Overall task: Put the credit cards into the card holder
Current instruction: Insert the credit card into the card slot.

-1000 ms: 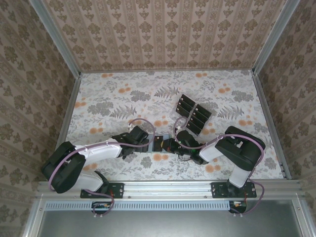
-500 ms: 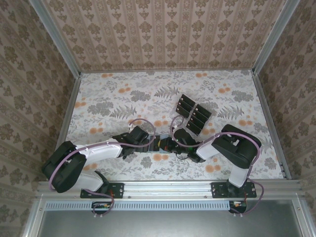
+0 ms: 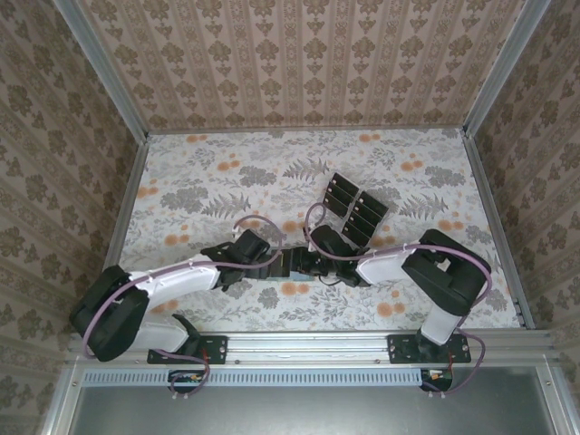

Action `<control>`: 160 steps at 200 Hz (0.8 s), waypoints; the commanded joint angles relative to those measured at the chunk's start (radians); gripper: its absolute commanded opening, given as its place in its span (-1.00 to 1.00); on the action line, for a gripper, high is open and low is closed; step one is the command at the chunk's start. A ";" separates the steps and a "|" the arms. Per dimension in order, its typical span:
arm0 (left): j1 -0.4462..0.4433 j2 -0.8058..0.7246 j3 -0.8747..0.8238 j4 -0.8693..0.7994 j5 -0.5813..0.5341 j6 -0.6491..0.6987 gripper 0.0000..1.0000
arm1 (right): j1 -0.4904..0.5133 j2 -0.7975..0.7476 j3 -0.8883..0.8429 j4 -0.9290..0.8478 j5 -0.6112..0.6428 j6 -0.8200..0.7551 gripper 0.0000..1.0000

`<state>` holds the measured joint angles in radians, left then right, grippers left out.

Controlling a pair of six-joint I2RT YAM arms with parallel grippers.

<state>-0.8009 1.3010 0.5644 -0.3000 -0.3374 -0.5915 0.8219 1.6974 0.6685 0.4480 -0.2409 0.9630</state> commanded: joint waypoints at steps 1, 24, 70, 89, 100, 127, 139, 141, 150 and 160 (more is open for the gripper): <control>0.030 -0.049 0.025 -0.054 0.007 -0.003 0.97 | -0.010 -0.063 0.060 -0.237 0.008 -0.098 -0.03; 0.058 -0.072 0.014 -0.066 0.014 0.004 0.98 | -0.012 -0.086 0.114 -0.370 0.036 -0.143 -0.06; 0.080 -0.054 0.005 -0.105 -0.001 0.004 0.98 | -0.011 -0.036 0.232 -0.549 0.072 -0.218 -0.62; 0.081 -0.046 0.011 -0.121 -0.011 -0.003 0.97 | -0.009 0.000 0.259 -0.570 0.074 -0.230 -0.77; 0.080 -0.043 0.015 -0.137 -0.028 -0.018 0.97 | -0.006 0.015 0.270 -0.574 0.078 -0.234 -0.82; 0.082 -0.033 0.014 -0.161 -0.045 -0.067 0.98 | -0.005 0.055 0.289 -0.581 0.089 -0.240 -0.87; 0.082 -0.025 0.011 -0.160 -0.041 -0.082 0.98 | -0.004 0.072 0.296 -0.580 0.089 -0.241 -0.88; 0.081 -0.023 0.011 -0.159 -0.039 -0.084 0.98 | -0.005 0.075 0.299 -0.579 0.088 -0.241 -0.87; 0.082 -0.013 0.009 -0.157 -0.033 -0.090 0.98 | -0.005 0.085 0.305 -0.578 0.085 -0.241 -0.88; 0.082 0.003 0.011 -0.154 -0.027 -0.094 0.98 | -0.003 0.098 0.314 -0.577 0.082 -0.243 -0.88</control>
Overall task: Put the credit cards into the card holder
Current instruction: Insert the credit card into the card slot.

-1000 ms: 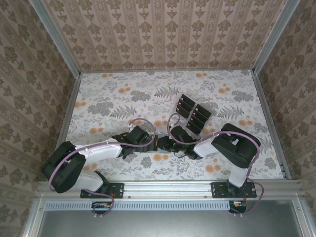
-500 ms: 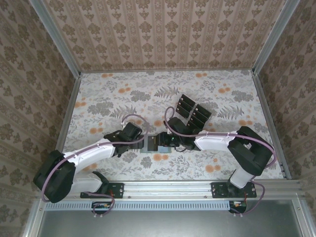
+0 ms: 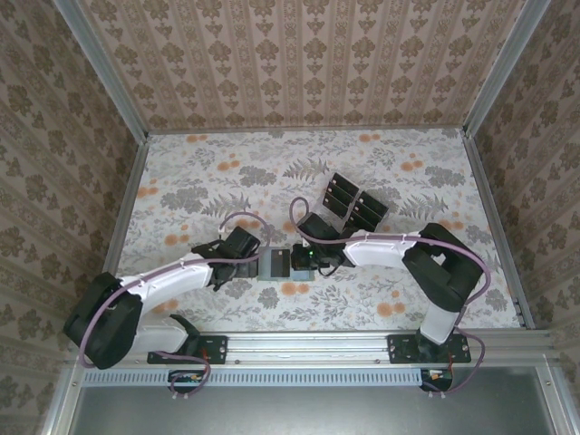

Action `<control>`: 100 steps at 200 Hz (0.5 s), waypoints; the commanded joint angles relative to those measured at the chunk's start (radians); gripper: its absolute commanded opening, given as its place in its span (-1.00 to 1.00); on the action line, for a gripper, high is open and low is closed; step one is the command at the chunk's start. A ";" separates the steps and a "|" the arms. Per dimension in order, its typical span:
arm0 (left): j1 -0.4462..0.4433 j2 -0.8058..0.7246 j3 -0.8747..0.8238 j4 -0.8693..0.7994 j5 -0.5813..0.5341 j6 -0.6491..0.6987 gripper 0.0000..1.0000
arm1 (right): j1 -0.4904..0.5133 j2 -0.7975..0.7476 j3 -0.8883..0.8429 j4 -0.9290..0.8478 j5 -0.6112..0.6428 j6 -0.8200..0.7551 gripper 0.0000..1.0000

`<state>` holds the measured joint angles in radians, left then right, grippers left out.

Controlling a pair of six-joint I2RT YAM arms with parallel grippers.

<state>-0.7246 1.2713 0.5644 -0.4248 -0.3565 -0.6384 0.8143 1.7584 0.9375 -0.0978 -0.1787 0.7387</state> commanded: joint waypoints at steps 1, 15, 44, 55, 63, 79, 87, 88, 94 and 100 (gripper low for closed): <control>0.006 0.035 0.011 -0.030 -0.007 -0.048 0.98 | 0.004 0.038 0.048 -0.032 0.018 -0.019 -0.88; 0.005 0.053 0.011 -0.025 0.002 -0.051 0.99 | 0.005 0.051 0.059 -0.034 0.015 -0.022 -0.89; 0.004 0.074 0.002 -0.003 0.020 -0.055 0.98 | 0.011 0.065 0.081 -0.035 0.004 -0.025 -0.90; 0.002 0.076 -0.001 0.006 0.024 -0.055 0.99 | 0.013 0.073 0.088 -0.036 0.001 -0.028 -0.90; 0.001 0.078 -0.005 0.012 0.028 -0.056 0.99 | 0.014 0.078 0.092 -0.036 -0.002 -0.029 -0.91; -0.002 0.083 -0.005 0.017 0.033 -0.054 0.98 | 0.018 0.088 0.103 -0.036 -0.008 -0.030 -0.91; -0.004 0.085 -0.006 0.019 0.033 -0.053 0.98 | 0.020 0.093 0.108 -0.037 -0.011 -0.030 -0.91; -0.003 0.085 -0.006 0.019 0.033 -0.053 0.98 | 0.021 0.094 0.109 -0.036 -0.011 -0.030 -0.91; -0.004 0.086 -0.006 0.020 0.033 -0.052 0.98 | 0.023 0.098 0.114 -0.037 -0.013 -0.029 -0.91; -0.005 0.087 -0.007 0.021 0.034 -0.052 0.98 | 0.025 0.102 0.118 -0.035 -0.014 -0.028 -0.91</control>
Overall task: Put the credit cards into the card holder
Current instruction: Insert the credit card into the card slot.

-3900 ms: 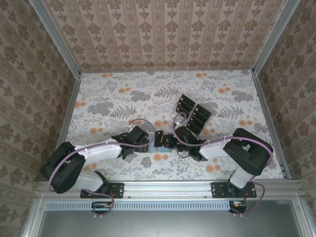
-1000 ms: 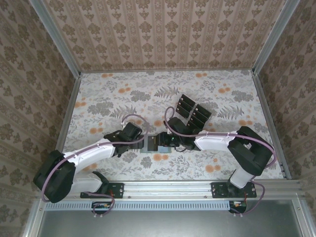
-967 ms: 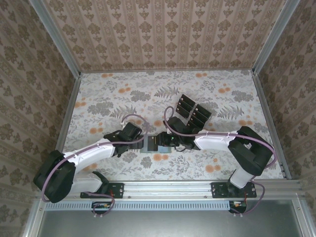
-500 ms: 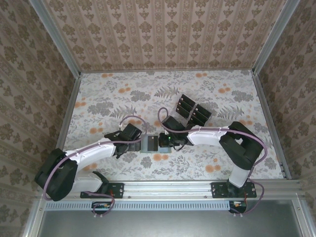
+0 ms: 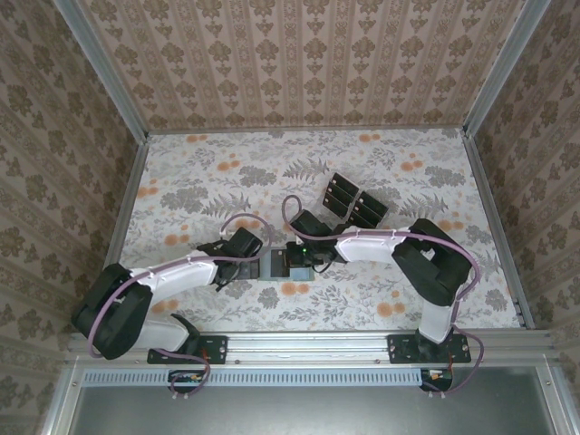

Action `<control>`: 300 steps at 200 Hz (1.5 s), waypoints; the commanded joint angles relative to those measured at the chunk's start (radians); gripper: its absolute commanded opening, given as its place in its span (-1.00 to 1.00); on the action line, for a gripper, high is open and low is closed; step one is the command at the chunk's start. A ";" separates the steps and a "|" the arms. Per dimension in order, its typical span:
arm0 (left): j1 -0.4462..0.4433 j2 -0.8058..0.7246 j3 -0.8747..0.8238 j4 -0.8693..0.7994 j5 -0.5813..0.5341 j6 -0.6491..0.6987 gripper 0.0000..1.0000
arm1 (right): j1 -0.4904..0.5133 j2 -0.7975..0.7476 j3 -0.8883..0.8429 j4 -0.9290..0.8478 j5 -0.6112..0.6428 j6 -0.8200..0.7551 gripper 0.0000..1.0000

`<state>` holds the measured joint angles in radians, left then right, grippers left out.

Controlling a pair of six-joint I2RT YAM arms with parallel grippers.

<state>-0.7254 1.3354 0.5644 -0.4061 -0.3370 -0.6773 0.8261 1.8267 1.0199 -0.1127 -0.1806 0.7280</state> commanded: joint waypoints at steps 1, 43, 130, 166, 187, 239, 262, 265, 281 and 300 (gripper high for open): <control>-0.004 0.024 -0.006 0.003 0.015 -0.012 0.98 | 0.014 0.034 0.035 -0.020 -0.014 -0.018 -0.91; -0.014 0.028 -0.013 0.013 0.016 -0.018 0.98 | 0.023 0.063 0.064 -0.004 -0.039 -0.002 -0.91; -0.026 0.001 -0.003 -0.018 -0.005 -0.028 0.98 | 0.035 0.060 0.107 0.015 -0.076 0.012 -0.92; -0.026 -0.087 -0.008 -0.063 -0.061 -0.057 0.99 | 0.034 -0.022 0.060 -0.011 -0.020 0.001 -0.91; -0.022 -0.095 -0.003 -0.080 -0.080 -0.069 0.99 | 0.033 -0.034 0.046 -0.038 0.007 -0.011 -0.92; -0.017 -0.013 0.006 -0.078 -0.085 -0.086 1.00 | 0.033 0.006 0.049 -0.062 0.038 -0.026 -0.94; -0.017 0.012 0.006 -0.068 -0.084 -0.091 0.99 | 0.031 0.022 0.051 -0.068 0.049 -0.033 -0.95; -0.016 0.014 0.005 -0.067 -0.083 -0.090 0.99 | 0.029 0.024 0.051 -0.068 0.049 -0.033 -0.95; -0.016 0.025 0.005 -0.057 -0.079 -0.090 1.00 | 0.028 0.032 0.049 -0.068 0.052 -0.036 -0.95; -0.016 0.041 0.006 -0.047 -0.073 -0.087 0.99 | 0.026 0.044 0.052 -0.069 0.050 -0.037 -0.95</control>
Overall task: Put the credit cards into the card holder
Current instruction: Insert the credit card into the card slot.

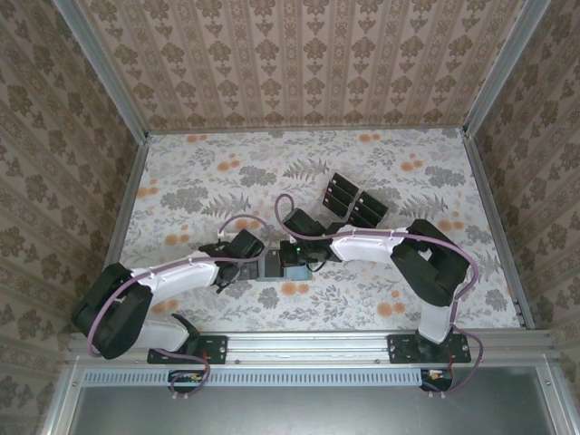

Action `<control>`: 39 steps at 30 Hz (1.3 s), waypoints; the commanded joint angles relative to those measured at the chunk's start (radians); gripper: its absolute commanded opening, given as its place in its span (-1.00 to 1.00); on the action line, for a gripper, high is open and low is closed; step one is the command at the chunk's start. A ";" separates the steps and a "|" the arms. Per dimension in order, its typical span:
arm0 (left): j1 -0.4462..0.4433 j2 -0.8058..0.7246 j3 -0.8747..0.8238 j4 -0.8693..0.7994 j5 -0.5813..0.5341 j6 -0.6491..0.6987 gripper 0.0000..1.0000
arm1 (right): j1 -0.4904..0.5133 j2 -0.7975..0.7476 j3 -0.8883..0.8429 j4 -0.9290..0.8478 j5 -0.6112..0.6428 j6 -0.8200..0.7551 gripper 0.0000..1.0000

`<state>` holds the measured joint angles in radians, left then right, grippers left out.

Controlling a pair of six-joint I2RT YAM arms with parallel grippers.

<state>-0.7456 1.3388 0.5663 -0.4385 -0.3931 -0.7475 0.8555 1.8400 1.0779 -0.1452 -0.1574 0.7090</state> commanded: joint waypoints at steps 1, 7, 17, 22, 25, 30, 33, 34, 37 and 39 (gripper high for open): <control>0.005 0.038 0.004 -0.014 -0.017 -0.016 0.99 | -0.004 0.031 -0.005 -0.037 0.027 -0.018 -0.95; 0.004 0.060 0.000 0.004 -0.007 -0.013 1.00 | -0.004 0.054 0.005 -0.033 0.013 -0.019 -0.96; 0.002 0.086 -0.009 0.035 0.014 -0.014 1.00 | -0.003 0.076 0.027 0.019 -0.062 0.000 -0.97; 0.000 0.088 -0.015 0.040 0.017 -0.016 1.00 | -0.003 0.095 0.043 0.030 -0.092 0.007 -0.97; -0.002 0.089 -0.014 0.043 0.019 -0.016 1.00 | -0.003 0.101 0.048 0.034 -0.102 0.011 -0.97; -0.005 0.089 -0.012 0.042 0.020 -0.016 1.00 | -0.003 0.095 0.047 0.037 -0.115 0.013 -0.97; -0.006 0.081 -0.007 0.031 0.016 -0.014 1.00 | -0.004 0.066 0.040 0.033 -0.114 0.015 -0.97; -0.006 0.076 -0.005 0.023 0.012 -0.015 0.99 | -0.004 0.052 0.036 0.034 -0.112 0.016 -0.97; -0.002 0.046 0.002 -0.008 -0.006 -0.012 1.00 | -0.007 -0.010 0.014 0.029 -0.099 0.019 -0.89; 0.002 0.020 0.003 -0.028 -0.019 -0.014 1.00 | -0.012 -0.044 0.000 0.021 -0.089 0.018 -0.82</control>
<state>-0.7517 1.3705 0.5777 -0.4095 -0.3721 -0.7490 0.8444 1.8790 1.0931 -0.1314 -0.2195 0.7143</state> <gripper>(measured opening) 0.997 0.083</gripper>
